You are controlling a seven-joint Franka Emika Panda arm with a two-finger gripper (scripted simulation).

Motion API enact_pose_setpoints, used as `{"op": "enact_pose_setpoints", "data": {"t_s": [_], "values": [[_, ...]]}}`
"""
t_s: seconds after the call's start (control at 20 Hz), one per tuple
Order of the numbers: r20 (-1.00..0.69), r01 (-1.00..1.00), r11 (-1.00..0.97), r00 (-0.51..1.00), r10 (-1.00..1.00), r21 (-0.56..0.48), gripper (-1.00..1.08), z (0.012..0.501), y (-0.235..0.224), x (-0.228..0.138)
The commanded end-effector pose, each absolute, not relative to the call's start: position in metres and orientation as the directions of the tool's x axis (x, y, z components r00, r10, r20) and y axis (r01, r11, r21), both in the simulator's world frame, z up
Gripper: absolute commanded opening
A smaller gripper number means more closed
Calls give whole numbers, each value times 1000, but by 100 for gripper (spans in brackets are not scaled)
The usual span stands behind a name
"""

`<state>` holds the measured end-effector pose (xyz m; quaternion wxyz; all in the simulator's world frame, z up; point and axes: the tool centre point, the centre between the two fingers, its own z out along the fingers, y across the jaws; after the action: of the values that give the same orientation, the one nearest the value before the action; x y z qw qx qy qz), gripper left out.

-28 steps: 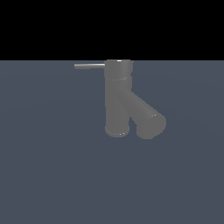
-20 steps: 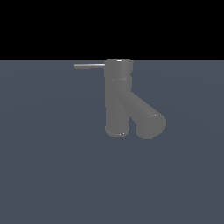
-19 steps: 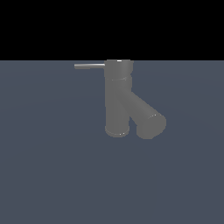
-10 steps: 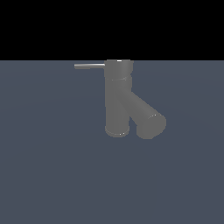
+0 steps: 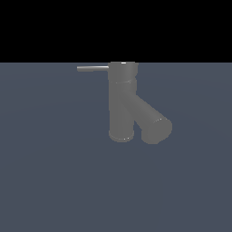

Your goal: Turn on the faucet by rotating a designated handle.

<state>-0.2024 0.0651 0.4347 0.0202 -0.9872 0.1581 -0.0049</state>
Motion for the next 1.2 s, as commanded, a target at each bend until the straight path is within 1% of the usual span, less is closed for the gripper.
{"op": "enact_pose_setpoints", "data": {"t_s": [0.0, 0.6, 1.15], "values": [[2, -365, -930, 931, -365, -41, -100, 426, 74, -193], [-5, -593, -804, 805, -594, -34, -100, 384, 106, -141], [-9, -764, -645, 645, -764, -26, -100, 347, 121, -89]]}}
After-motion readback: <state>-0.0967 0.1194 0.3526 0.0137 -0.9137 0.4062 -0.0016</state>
